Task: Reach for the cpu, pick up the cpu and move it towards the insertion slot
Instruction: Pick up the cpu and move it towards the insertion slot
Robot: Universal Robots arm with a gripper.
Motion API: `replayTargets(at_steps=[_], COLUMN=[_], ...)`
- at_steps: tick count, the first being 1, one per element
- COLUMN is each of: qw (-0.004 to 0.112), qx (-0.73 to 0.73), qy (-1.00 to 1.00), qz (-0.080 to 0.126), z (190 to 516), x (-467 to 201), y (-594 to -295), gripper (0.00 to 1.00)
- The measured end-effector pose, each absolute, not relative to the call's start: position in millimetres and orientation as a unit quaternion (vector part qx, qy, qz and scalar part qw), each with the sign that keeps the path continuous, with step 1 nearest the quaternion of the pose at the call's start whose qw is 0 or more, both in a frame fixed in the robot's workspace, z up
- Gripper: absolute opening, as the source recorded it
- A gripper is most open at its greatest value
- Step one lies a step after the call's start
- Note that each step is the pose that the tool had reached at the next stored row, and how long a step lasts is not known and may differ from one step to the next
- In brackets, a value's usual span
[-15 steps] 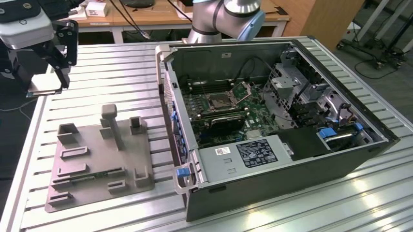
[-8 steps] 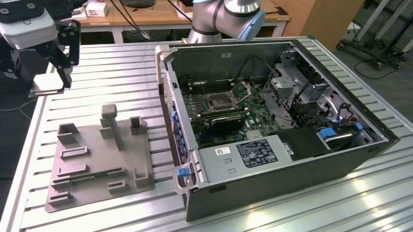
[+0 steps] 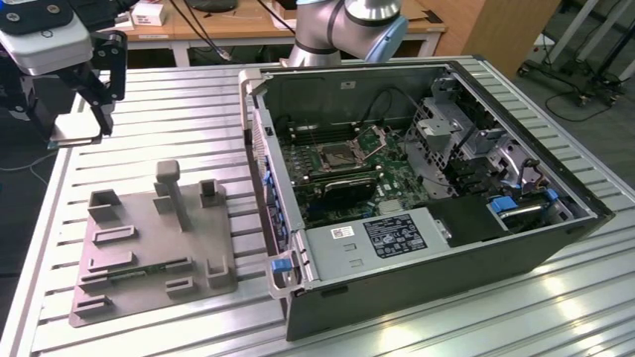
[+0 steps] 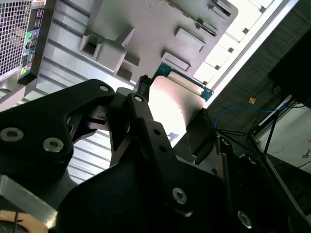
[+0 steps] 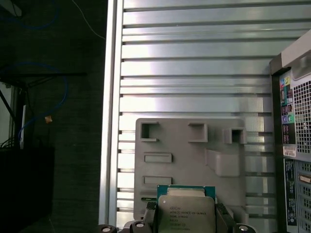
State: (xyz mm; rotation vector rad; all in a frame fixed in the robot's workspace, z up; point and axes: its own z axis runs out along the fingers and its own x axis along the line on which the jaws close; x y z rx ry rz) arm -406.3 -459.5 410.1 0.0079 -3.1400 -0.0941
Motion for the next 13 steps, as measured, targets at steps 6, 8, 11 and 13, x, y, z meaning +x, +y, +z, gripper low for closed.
replayTargets(at_steps=[6, 8, 11, 13], qw=[0.0, 0.0, 0.0, 0.0], qx=[0.002, 0.003, 0.003, 0.002], qy=[-1.0, -1.0, -1.0, -1.0], qz=[-0.03, -0.03, -0.03, -0.03], z=[410.1, 410.1, 410.1, 410.1], x=[-404.2, -403.4, -402.6, -402.1], y=[-459.5, -459.5, -459.5, -459.5], gripper=[0.55, 0.55, 0.55, 0.55])
